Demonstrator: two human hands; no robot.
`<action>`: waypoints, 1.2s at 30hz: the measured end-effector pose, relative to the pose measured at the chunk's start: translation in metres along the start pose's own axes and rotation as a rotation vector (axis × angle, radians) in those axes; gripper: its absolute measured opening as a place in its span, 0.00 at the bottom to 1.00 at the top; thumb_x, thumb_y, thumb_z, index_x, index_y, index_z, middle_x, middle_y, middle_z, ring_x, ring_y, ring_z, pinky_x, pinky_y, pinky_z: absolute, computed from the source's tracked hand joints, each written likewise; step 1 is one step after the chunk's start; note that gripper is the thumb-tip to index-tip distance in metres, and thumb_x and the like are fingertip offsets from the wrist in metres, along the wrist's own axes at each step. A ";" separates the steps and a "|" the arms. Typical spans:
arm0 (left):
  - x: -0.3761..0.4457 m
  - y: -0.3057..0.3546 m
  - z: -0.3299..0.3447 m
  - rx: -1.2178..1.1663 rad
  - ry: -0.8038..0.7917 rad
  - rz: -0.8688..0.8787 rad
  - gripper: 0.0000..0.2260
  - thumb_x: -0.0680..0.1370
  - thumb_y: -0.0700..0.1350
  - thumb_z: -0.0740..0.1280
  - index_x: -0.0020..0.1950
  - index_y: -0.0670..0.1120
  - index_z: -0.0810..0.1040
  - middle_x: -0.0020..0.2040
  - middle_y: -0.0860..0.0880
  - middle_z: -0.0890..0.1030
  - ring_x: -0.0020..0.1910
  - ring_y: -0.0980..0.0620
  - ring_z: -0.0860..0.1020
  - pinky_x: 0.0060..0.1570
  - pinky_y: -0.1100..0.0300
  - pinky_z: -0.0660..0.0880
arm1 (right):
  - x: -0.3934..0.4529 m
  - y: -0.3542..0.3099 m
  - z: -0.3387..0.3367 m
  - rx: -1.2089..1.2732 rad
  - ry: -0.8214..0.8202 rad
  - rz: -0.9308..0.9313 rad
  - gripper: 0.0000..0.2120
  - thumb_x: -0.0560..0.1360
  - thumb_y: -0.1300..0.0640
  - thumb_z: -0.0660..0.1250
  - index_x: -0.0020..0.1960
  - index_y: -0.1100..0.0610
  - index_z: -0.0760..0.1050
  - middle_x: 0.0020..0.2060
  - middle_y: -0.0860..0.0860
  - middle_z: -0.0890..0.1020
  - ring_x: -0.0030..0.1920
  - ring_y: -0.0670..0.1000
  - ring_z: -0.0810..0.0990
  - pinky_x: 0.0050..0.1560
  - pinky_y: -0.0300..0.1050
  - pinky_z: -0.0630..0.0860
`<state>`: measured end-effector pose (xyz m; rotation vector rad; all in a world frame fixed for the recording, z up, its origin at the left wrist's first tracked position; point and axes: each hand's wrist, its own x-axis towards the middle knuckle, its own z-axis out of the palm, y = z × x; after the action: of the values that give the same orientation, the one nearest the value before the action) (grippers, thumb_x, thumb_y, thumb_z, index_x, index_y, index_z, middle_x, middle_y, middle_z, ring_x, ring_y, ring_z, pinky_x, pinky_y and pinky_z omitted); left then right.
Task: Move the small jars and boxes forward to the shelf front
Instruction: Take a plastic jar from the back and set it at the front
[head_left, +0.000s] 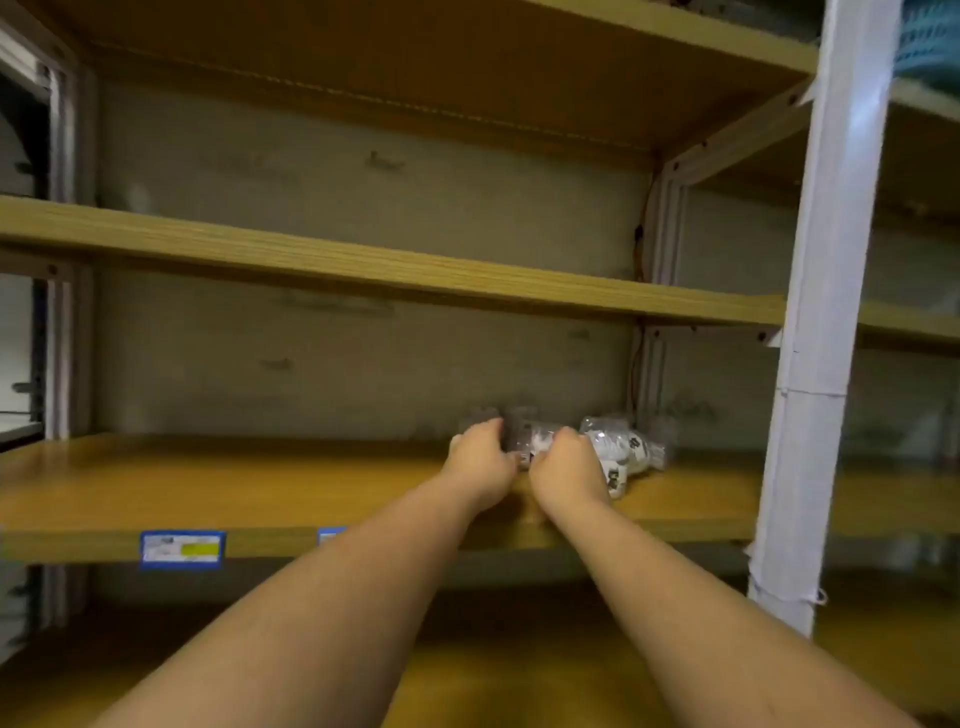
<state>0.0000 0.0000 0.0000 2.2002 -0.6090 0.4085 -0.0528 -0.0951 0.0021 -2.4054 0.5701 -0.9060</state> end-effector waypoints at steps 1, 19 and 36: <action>0.004 0.011 0.012 -0.001 -0.014 -0.015 0.19 0.79 0.45 0.65 0.69 0.43 0.74 0.67 0.43 0.78 0.68 0.40 0.73 0.67 0.54 0.68 | 0.007 0.008 -0.003 -0.015 -0.015 0.028 0.16 0.78 0.57 0.64 0.64 0.61 0.73 0.61 0.59 0.78 0.61 0.62 0.79 0.56 0.50 0.76; 0.005 0.015 0.048 -0.018 0.049 -0.209 0.12 0.79 0.49 0.70 0.60 0.47 0.78 0.54 0.49 0.83 0.53 0.50 0.80 0.55 0.53 0.77 | 0.038 0.073 0.005 0.108 -0.217 -0.207 0.11 0.80 0.48 0.63 0.56 0.55 0.76 0.51 0.52 0.81 0.53 0.57 0.81 0.49 0.50 0.78; -0.087 -0.091 -0.173 -0.243 0.125 -0.180 0.14 0.75 0.42 0.75 0.60 0.42 0.82 0.52 0.48 0.86 0.47 0.56 0.83 0.48 0.68 0.79 | -0.064 -0.113 0.060 0.602 -0.402 -0.313 0.17 0.74 0.53 0.73 0.61 0.58 0.80 0.55 0.52 0.84 0.55 0.53 0.82 0.61 0.53 0.77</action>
<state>-0.0377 0.2097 0.0117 1.9617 -0.3687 0.3547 -0.0328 0.0468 -0.0015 -2.0472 -0.2156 -0.5704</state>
